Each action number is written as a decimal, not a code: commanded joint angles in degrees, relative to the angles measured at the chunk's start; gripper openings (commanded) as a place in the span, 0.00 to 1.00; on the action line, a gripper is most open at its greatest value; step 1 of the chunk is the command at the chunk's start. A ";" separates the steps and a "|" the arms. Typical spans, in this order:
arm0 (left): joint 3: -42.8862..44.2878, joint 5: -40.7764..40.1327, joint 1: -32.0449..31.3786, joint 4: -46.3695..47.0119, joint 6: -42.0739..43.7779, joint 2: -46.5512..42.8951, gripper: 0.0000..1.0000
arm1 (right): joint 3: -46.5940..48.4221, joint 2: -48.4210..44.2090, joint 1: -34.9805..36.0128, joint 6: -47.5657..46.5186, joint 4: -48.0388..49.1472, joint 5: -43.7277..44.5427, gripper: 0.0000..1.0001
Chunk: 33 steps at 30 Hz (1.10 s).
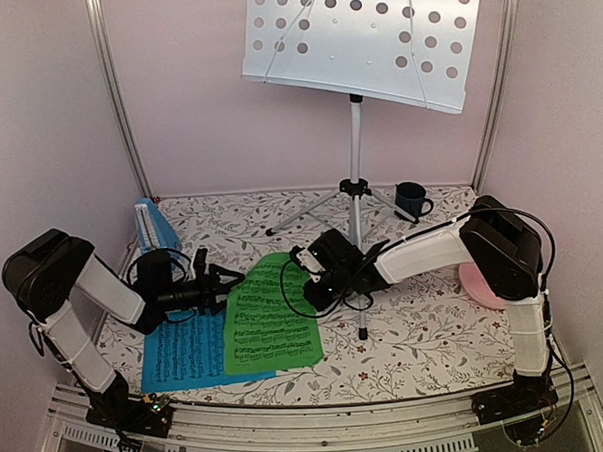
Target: Set up the instrument practice props
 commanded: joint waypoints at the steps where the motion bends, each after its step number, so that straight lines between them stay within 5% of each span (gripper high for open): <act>1: -3.46 -0.98 -1.74 -2.13 -3.38 -1.57 0.73 | -0.62 1.82 0.13 0.42 -0.95 -1.12 0.12; 7: -6.01 -6.61 -4.23 -7.97 -1.61 -7.75 0.76 | -0.68 1.74 0.05 0.63 -0.79 -1.40 0.12; 11: -3.64 -10.03 -5.08 -9.57 2.69 -9.90 0.70 | -1.34 0.93 0.11 0.63 -0.01 -2.30 0.12; 20: 6.71 -13.87 -5.23 -16.73 9.73 -0.73 0.32 | -5.98 -6.88 -2.13 1.39 4.99 -10.56 0.18; 24: 8.23 -15.03 -5.64 -21.22 13.73 -1.46 0.01 | -11.78 -13.51 -4.63 4.08 11.53 -17.15 0.29; 28: 10.39 -17.38 -7.10 -28.39 23.35 -6.66 0.00 | -17.33 -20.48 -6.23 5.55 17.92 -21.81 0.41; 33: 11.48 -18.60 -10.73 -32.85 37.88 -18.70 0.00 | -25.41 -29.44 -8.37 8.32 27.95 -27.01 0.71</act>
